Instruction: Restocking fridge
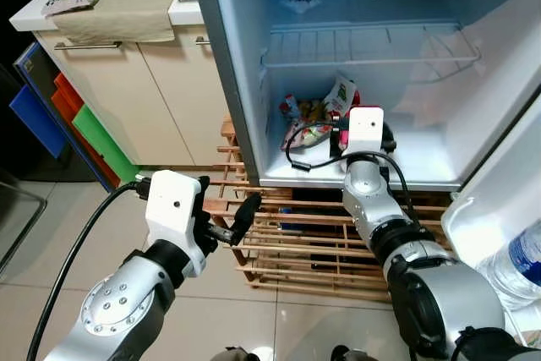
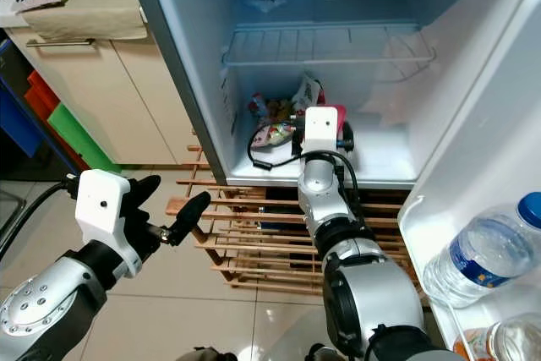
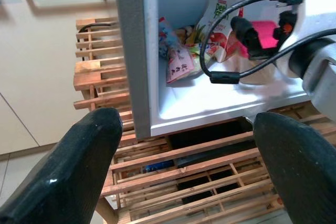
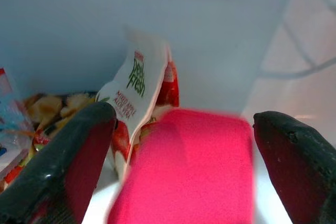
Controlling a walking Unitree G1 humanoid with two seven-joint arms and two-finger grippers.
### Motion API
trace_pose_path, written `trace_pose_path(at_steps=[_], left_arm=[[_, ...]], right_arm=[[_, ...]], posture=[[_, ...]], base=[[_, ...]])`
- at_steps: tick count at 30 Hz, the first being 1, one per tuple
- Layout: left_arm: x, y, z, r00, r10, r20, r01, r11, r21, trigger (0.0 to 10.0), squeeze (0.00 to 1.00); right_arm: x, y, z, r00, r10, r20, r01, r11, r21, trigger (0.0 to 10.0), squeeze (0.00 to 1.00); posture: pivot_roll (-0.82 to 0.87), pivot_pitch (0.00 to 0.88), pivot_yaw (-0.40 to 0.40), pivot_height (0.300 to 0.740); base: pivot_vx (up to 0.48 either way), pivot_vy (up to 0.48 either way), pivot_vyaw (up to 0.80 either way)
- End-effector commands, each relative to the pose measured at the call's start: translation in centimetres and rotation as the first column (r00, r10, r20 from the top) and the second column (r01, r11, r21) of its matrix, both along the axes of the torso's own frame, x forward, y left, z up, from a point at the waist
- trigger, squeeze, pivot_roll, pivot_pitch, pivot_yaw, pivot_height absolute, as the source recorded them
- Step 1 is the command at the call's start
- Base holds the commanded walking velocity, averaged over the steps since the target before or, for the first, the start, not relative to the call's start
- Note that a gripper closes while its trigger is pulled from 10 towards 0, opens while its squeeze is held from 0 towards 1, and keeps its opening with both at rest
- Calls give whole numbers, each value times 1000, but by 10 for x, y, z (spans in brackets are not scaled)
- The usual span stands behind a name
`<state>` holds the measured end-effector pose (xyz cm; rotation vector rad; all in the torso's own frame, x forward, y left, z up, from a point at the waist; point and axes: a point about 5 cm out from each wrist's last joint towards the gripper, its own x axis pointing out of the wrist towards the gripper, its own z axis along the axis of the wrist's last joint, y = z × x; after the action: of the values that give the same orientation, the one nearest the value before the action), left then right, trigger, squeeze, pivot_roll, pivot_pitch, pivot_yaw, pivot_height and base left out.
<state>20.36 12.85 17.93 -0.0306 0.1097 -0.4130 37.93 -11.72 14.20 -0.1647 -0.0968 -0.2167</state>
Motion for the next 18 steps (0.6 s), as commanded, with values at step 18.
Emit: trace_pose_path(at_steps=[18], left_arm=[[4, 2, 0, 999, 34, 24, -34, 999, -5, 10000, 0]], right_arm=[[-88, 16, -39, 991, 100, -87, -92, 992, 87, 10000, 0]], posture=[[82, 167, 74, 740]], base=[[0, 0, 0]])
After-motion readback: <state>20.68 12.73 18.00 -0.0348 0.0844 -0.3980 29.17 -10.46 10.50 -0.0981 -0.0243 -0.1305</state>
